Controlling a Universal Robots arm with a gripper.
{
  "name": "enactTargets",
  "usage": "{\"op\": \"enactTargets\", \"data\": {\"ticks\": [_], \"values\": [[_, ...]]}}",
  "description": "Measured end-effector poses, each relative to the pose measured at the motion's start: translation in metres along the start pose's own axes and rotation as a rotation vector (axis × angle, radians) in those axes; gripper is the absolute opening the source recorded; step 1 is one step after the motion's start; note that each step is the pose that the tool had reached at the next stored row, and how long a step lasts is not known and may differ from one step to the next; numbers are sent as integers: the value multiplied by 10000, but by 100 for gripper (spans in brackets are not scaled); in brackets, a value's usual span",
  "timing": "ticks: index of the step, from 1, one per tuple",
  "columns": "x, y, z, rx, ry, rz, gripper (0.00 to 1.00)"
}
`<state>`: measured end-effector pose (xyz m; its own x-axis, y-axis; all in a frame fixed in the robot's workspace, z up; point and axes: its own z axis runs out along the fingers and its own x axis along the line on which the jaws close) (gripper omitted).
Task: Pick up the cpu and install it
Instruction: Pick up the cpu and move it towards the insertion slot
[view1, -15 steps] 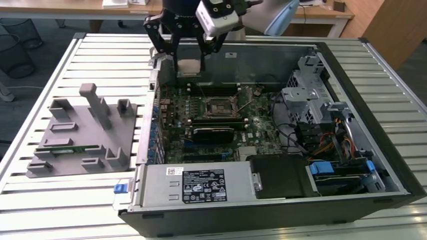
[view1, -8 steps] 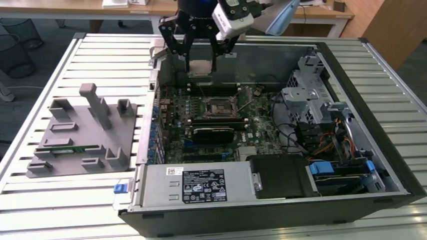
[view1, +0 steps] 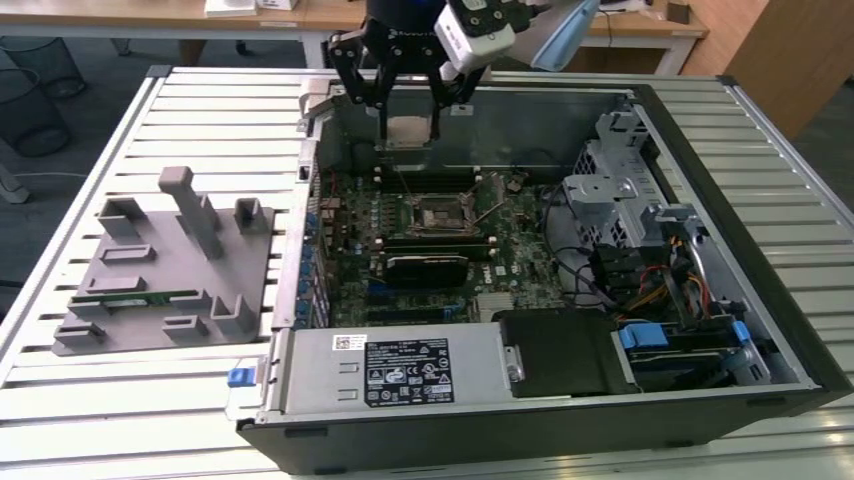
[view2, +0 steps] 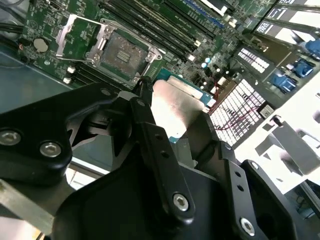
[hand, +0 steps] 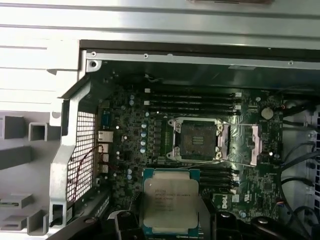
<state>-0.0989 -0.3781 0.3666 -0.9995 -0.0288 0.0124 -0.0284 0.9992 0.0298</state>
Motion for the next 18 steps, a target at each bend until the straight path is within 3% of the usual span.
{"op": "enactTargets", "data": {"ticks": [13,18], "values": [[-241,64,33,0,-1,35,53],[-301,93,41,1,0,36,53]]}}
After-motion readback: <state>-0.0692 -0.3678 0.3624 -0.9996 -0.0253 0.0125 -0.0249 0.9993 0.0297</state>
